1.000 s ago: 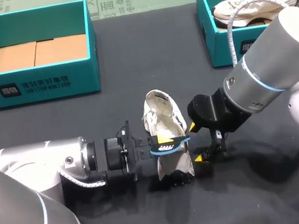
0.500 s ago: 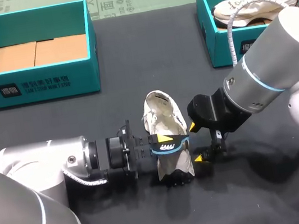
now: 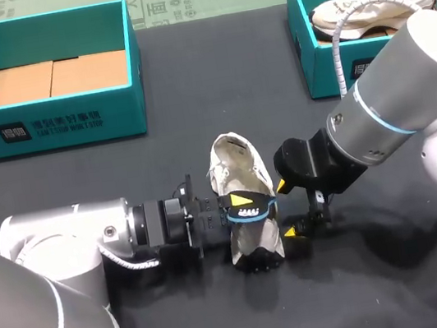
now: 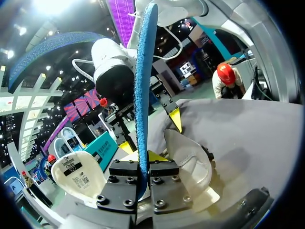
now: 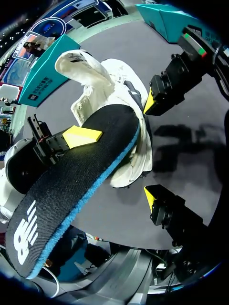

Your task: Take the shoe out of the shoebox, open the shoe tongue, remove and reinsert the insole, then place the shoe into the shoebox

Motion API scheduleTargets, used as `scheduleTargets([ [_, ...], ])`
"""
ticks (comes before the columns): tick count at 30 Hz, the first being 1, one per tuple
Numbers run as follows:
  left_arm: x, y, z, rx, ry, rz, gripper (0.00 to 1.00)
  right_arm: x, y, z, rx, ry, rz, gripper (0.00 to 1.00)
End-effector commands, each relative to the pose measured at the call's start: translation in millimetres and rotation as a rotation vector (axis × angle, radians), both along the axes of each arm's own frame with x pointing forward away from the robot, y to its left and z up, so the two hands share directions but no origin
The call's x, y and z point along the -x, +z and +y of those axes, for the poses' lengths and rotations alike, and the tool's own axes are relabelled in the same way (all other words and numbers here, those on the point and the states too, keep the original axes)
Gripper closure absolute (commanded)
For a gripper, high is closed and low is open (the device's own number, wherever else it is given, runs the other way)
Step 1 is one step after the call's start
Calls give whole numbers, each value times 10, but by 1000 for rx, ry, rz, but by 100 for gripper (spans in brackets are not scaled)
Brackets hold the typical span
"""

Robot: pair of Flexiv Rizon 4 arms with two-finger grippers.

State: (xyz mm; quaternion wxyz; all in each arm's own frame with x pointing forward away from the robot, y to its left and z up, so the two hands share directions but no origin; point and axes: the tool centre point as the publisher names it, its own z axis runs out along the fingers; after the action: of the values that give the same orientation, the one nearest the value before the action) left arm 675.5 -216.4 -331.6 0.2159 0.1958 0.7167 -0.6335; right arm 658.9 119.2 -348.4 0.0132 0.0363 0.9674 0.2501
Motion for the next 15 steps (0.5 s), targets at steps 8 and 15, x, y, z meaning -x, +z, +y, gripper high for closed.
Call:
scheduleTargets([
  [8,-144,-157,-53,-64,38,23,100,15,-10,0,-1,-1,-3,0],
  [15,-175,-259,-56,-119,44,38,100,15,-10,0,-1,-1,-3,0],
])
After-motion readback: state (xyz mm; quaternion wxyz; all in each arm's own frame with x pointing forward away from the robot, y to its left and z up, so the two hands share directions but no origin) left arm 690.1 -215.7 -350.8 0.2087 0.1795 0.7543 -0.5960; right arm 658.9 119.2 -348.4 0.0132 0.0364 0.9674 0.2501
